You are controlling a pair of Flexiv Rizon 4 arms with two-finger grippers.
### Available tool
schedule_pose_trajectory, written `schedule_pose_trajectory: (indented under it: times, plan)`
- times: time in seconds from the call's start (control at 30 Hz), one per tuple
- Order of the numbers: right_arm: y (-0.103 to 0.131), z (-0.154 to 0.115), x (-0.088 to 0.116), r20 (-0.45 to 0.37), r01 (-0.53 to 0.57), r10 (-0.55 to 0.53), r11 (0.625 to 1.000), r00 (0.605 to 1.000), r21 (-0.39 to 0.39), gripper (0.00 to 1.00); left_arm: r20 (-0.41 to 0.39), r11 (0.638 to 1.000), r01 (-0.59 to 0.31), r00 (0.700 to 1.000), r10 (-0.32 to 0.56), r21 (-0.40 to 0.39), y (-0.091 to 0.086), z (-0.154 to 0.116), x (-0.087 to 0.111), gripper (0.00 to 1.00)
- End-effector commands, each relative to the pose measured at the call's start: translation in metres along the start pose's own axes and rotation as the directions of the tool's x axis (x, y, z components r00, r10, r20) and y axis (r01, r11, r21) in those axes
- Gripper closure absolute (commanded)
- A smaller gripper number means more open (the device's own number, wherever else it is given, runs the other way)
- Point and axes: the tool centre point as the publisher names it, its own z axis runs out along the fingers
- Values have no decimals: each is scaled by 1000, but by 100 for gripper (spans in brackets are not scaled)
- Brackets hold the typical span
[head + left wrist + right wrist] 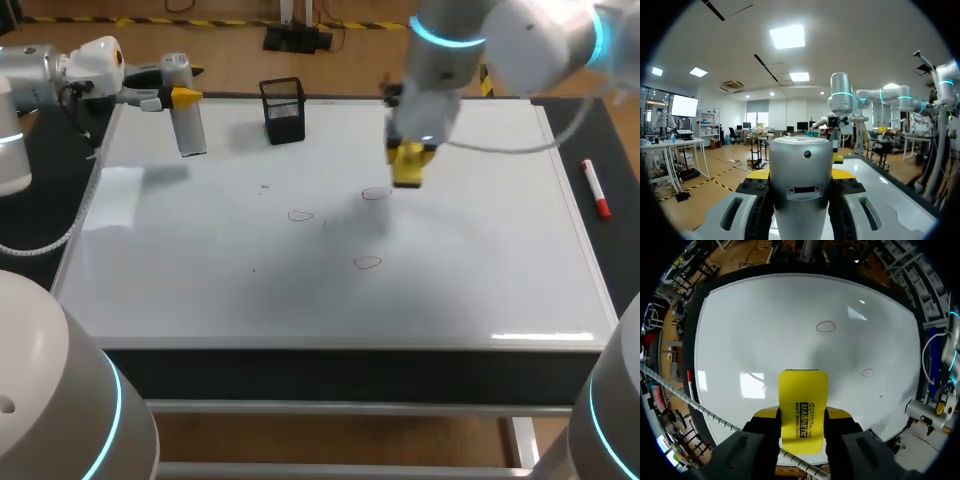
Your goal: Pick up the inspection probe, press it on each red-marked spot on the whiteboard one by one, put down the probe, pick up the eraser, and wipe off all the red marks.
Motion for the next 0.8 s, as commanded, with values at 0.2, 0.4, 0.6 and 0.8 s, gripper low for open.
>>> schedule_pose_trajectory:
  times: [0.2,0.4,0.6,0.8]
  plan:
    - [27,19,-91,-43,123,-124,992,991,-19,100,2,1000,0,1000,0,-2,-2,0,1,100]
    - [31,37,-130,-34,189,-190,981,981,-35,100,2,1000,0,1000,0,-2,-2,0,1,100]
    - [28,50,-160,-49,194,-195,981,980,-31,100,2,1000,0,1000,0,-2,-2,0,1,100]
    - [25,64,-181,-62,109,-110,994,992,-11,100,2,1000,0,1000,0,-2,-2,0,1,100]
